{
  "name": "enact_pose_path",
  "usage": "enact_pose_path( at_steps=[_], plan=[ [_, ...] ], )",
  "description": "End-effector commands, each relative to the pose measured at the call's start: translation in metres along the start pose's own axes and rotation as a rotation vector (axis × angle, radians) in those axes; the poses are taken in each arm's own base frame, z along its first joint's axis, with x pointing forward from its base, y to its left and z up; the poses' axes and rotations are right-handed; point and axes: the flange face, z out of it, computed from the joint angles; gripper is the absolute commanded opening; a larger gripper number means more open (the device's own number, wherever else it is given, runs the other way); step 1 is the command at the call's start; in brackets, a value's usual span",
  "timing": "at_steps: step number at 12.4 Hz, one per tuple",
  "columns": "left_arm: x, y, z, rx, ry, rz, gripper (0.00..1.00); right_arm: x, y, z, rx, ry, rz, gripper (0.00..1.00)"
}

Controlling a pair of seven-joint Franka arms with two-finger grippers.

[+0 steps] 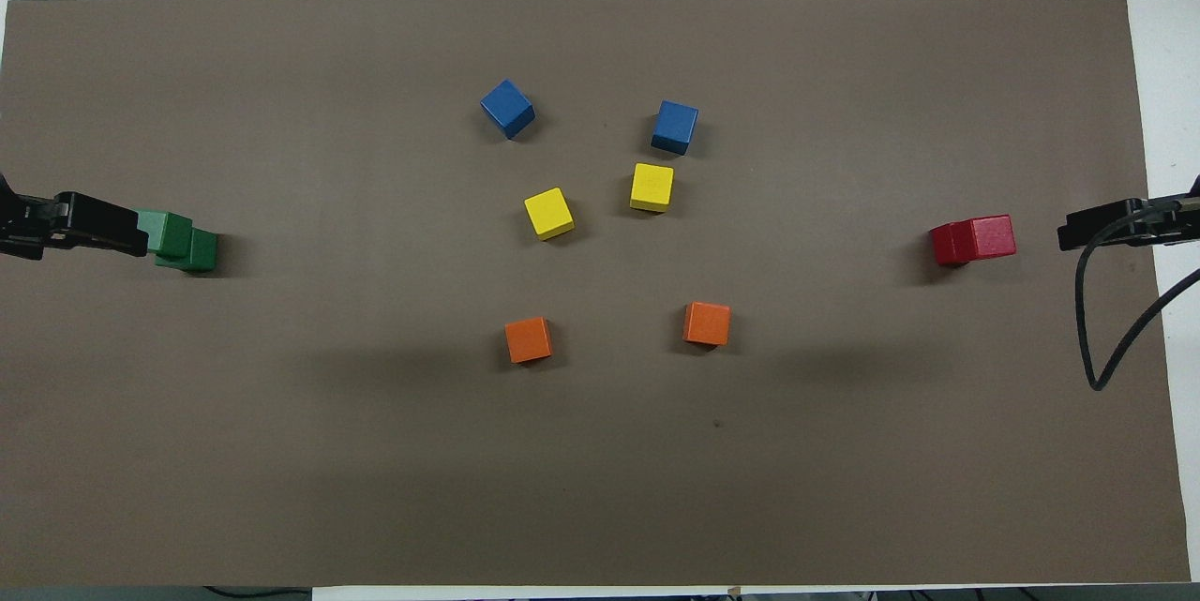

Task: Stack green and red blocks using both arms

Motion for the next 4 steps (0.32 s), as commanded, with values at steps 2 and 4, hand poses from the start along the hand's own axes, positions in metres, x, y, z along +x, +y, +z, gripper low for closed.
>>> enact_pose_path(
  at_steps=[2, 4],
  plan=[
    [-0.002, -0.0002, -0.0033, 0.02, -0.008, -0.002, 1.0, 0.0012, 0.0019, -0.0034, -0.014, -0.013, 0.022, 1.0],
    [-0.0019, -0.0002, -0.0034, 0.02, -0.006, -0.002, 1.0, 0.0012, 0.0019, -0.0034, -0.014, -0.013, 0.022, 1.0]
  ],
)
